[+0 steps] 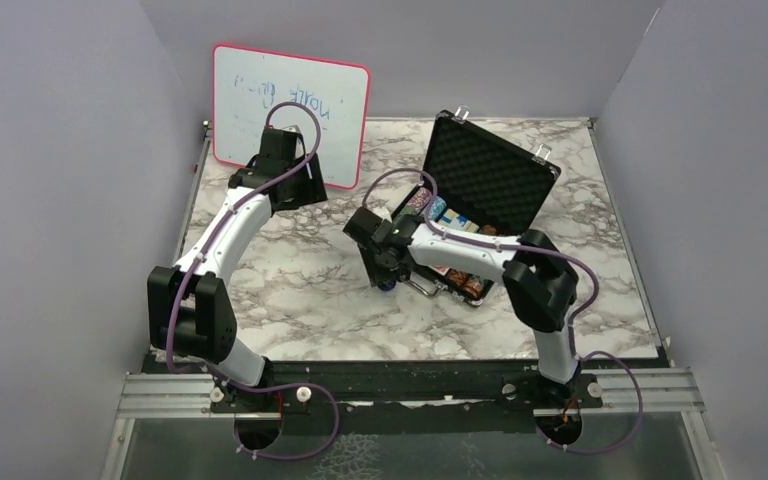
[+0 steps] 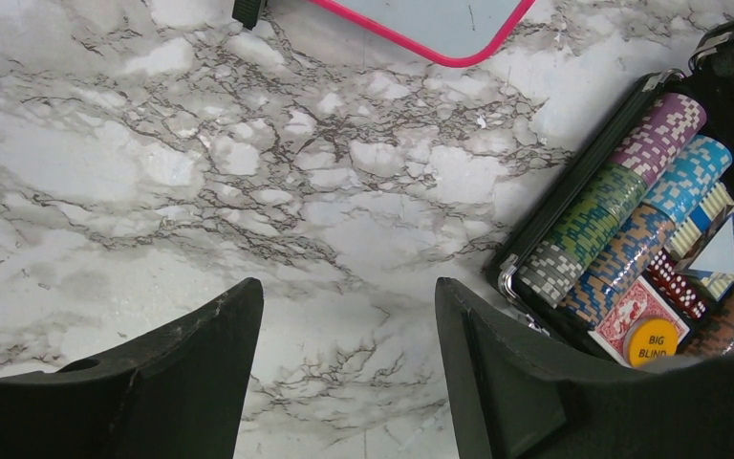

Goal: Pack up texas hold em set

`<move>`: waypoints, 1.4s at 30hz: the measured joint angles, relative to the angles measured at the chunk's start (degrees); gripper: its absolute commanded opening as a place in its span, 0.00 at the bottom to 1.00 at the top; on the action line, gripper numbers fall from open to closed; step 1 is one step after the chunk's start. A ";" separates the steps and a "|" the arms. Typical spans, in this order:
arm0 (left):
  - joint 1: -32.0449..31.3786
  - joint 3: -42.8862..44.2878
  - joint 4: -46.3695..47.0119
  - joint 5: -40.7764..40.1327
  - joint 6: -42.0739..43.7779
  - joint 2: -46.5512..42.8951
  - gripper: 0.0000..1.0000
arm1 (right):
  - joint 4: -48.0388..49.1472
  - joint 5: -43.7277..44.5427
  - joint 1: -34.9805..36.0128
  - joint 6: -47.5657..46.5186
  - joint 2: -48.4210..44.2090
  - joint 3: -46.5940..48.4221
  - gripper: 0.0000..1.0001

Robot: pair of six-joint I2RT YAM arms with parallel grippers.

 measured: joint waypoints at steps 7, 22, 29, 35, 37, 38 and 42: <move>0.04 -0.04 0.02 0.35 0.00 0.00 0.69 | 3.32 5.99 -2.34 1.86 -11.87 -1.03 0.46; 0.11 -1.86 0.24 3.41 0.00 0.00 0.69 | 4.66 10.10 -21.79 5.92 -16.06 -8.33 0.46; 0.11 -1.88 0.44 4.26 0.02 0.00 0.69 | 6.54 9.79 -24.98 4.96 -11.06 -8.28 0.46; 0.11 -1.90 0.44 4.57 0.02 0.00 0.69 | 7.58 9.86 -25.77 4.04 -8.59 -8.28 0.46; 0.11 -1.97 0.46 4.68 0.02 0.00 0.69 | 8.24 9.86 -25.92 3.54 -8.59 -8.28 0.46; 0.11 -2.01 0.50 4.79 0.04 0.00 0.69 | 8.57 9.86 -25.94 3.34 -8.52 -8.28 0.46; 0.11 -2.34 0.61 5.07 0.22 0.00 0.70 | 9.40 9.88 -25.94 2.60 -7.87 -8.26 0.49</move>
